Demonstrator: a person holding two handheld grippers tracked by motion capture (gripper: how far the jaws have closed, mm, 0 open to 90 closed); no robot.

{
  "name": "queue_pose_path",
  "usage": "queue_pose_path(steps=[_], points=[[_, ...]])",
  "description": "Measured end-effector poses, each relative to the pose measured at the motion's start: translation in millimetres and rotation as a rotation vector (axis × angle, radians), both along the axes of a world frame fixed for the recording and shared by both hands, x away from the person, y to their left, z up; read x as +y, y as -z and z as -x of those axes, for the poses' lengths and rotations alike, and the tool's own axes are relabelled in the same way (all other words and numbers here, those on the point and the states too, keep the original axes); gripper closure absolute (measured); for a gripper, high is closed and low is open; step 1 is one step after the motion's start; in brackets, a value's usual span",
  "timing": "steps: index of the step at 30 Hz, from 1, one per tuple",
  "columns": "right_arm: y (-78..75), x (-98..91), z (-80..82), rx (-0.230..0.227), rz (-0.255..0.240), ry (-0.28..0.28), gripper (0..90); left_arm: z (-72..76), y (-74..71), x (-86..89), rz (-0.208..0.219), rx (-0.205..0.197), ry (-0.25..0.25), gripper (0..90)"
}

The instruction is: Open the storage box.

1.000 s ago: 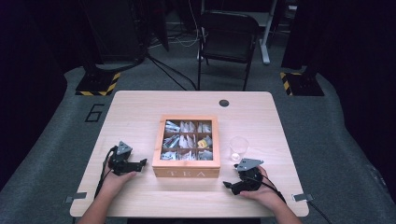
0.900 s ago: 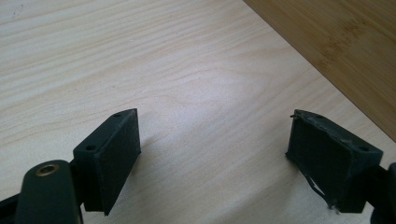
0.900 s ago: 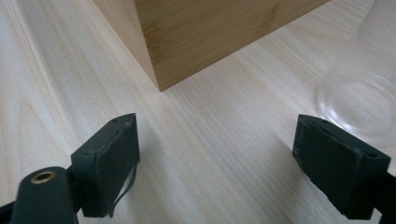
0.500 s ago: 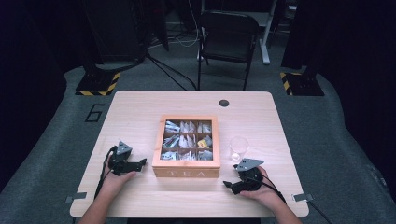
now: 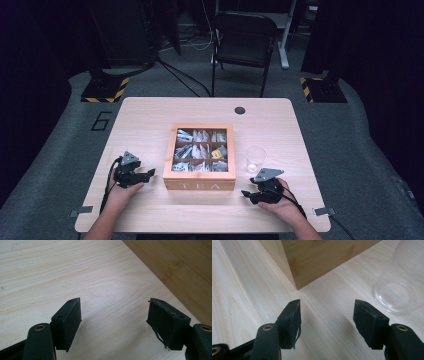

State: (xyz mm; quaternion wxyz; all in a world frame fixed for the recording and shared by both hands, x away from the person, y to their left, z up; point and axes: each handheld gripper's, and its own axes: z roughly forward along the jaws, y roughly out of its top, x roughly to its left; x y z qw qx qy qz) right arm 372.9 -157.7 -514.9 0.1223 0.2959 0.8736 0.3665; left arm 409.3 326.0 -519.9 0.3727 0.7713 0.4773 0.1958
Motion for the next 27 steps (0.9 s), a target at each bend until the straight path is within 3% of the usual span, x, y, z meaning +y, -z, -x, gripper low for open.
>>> queue_pose_path(steps=[8, 12, 16, 27], points=[[-7.9, -1.9, 3.0, -0.022, -0.023, 0.028, 40.8, 6.6, -8.2, -1.3, 0.008, -0.015, 0.015, 30.4], [-13.8, -2.0, 6.0, -0.035, -0.048, 0.048, 42.6, 11.7, -12.5, -5.1, 0.036, -0.003, 0.032, 34.3], [-19.1, -1.8, 8.4, -0.044, -0.081, 0.058, 43.1, 17.0, -17.6, -8.9, 0.022, -0.016, 0.050, 37.1], [-29.1, -1.1, 13.1, -0.054, -0.157, 0.071, 48.6, 32.0, -33.2, -9.2, 0.078, -0.041, 0.062, 42.4]])
